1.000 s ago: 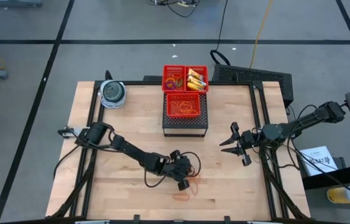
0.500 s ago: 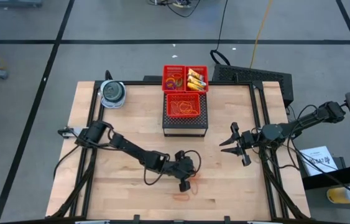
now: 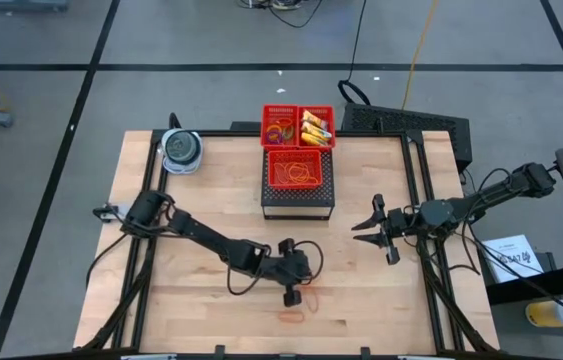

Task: Pick & Place Office Desk Supplies
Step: Put the orange rubber band in the bottom red bin on the shelf

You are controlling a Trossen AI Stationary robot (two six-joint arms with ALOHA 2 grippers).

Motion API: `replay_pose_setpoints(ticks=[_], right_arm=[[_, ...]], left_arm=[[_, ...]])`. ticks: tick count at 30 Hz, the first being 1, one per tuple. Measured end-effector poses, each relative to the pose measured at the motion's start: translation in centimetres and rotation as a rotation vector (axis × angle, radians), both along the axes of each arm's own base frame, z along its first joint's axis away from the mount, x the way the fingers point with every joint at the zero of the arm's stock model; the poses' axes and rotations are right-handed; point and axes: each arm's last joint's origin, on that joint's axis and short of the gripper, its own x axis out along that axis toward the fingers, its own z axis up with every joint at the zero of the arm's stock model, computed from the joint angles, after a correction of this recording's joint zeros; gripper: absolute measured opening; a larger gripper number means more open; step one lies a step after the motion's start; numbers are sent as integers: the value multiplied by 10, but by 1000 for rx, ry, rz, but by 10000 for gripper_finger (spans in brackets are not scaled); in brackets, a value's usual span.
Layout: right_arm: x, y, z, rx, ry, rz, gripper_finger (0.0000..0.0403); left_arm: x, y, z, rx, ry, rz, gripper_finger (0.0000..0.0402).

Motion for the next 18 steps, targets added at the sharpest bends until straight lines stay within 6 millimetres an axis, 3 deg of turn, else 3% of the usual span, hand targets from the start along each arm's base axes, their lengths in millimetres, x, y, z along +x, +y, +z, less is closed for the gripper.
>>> replay_pose_setpoints(ticks=[10,18], right_arm=[[0,0,0,-7,0,0,89],[0,0,0,-7,0,0,89]], left_arm=[[-21,-9,-7,-70,230,-7,4],[-24,-8,-9,-89,253,92,48]])
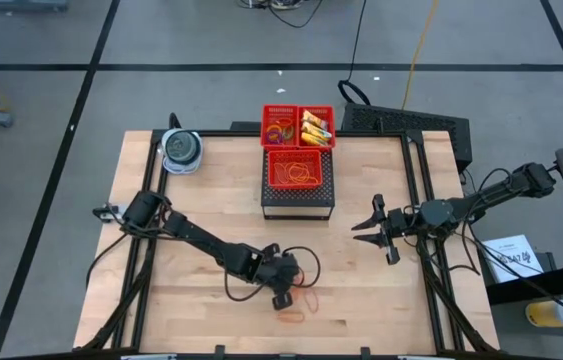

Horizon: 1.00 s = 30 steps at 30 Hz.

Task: Pick & Place Office Desk Supplies
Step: Put the orange rubber band in the bottom red bin on the shelf

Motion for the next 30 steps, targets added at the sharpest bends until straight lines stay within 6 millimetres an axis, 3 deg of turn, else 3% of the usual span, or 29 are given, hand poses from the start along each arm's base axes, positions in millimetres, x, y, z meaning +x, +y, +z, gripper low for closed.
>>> replay_pose_setpoints(ticks=[6,16,30], right_arm=[[0,0,0,0,0,0,89],[0,0,0,-1,2,0,89],[0,0,0,0,0,0,89]], left_arm=[[6,-1,7,38,-104,8,107],[7,0,8,36,-107,13,193],[7,0,-2,32,-78,30,209]])
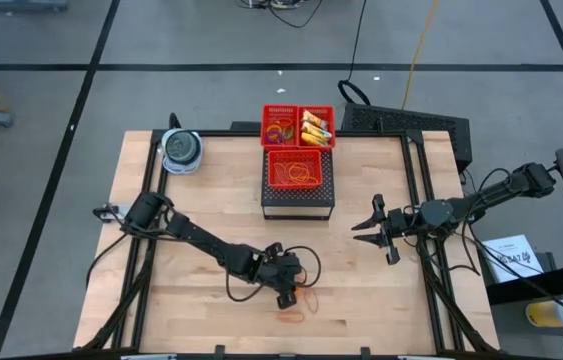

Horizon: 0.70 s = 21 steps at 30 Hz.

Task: Pick & Place Office Desk Supplies
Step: Put the orange rubber band in the bottom red bin on the shelf

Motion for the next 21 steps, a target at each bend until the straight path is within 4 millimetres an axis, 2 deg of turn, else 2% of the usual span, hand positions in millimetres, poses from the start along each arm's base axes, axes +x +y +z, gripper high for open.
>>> replay_pose_setpoints(ticks=[14,21], right_arm=[[0,0,0,0,0,0,89],[0,0,0,0,-1,0,89]], left_arm=[[-1,0,-1,13,14,-11,206],[-1,-2,-9,15,28,-16,153]])
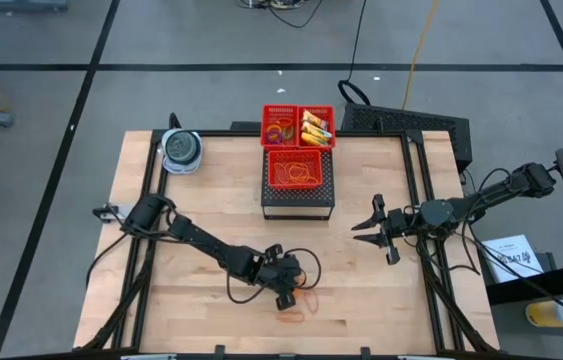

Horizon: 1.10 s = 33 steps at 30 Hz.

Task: Pick & Place Office Desk Supplies
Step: Put the orange rubber band in the bottom red bin on the shelf

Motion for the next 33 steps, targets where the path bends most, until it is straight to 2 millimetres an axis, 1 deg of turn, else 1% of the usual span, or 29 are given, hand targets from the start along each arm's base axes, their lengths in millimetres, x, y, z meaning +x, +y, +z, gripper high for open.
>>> replay_pose_setpoints(ticks=[2,10,15,17,21,24,29,33], right_arm=[[0,0,0,0,0,0,89],[0,0,0,0,0,0,89],[0,0,0,0,0,0,89],[0,0,0,0,0,0,89],[0,0,0,0,1,0,89],[0,0,0,0,1,0,89],[0,0,0,-1,2,-1,89],[0,0,0,-1,2,-2,89]], left_arm=[[1,0,3,0,-17,-1,136],[1,0,2,16,-12,-17,66],[1,1,2,14,-9,-23,15],[2,3,2,13,-9,-18,7],[3,5,4,19,-16,-22,10],[4,4,15,32,-42,-51,5],[2,5,38,46,-102,-62,9],[-3,10,67,113,-178,-67,5]])
